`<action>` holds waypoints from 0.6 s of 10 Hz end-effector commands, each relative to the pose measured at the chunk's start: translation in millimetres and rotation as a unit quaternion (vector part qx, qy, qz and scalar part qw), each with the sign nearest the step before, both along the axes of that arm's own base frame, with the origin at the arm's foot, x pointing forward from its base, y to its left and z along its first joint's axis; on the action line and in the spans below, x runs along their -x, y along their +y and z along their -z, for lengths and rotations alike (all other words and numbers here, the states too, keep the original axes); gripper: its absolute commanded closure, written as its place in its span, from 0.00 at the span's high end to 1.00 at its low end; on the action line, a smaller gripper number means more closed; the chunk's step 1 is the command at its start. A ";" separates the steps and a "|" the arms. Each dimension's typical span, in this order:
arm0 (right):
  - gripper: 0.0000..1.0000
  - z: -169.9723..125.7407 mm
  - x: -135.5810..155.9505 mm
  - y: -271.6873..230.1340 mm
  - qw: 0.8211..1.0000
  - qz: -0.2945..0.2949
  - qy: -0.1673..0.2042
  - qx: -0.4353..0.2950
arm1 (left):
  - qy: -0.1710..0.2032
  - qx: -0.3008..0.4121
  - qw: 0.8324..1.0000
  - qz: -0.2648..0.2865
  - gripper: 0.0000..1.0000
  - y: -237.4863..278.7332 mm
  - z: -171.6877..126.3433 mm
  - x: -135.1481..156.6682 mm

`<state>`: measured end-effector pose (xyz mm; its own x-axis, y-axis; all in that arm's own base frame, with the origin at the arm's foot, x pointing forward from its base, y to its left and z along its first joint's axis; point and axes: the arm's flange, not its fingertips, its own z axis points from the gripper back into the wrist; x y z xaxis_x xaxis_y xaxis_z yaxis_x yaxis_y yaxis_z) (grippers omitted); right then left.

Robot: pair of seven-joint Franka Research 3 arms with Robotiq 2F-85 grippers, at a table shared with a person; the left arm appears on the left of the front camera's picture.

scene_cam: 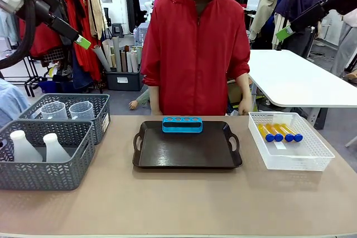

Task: Prepare the laboratory tools.
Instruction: Pick up one Large Measuring Cup and place it on the Handle tray.

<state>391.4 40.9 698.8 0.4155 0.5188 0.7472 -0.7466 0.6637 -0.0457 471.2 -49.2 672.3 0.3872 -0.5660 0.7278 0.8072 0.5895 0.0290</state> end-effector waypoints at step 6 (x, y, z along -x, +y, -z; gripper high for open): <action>1.00 -1.0 0.9 -0.9 1.000 -0.004 -0.001 -0.003 | 0.015 -0.016 1.000 -0.003 1.00 2.1 -12.0 3.3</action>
<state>391.4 40.7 698.8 0.4158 0.5186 0.7471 -0.7463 0.6640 -0.0456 470.4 -49.9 673.7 0.3893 -0.5724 0.7217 0.8086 0.5875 0.0298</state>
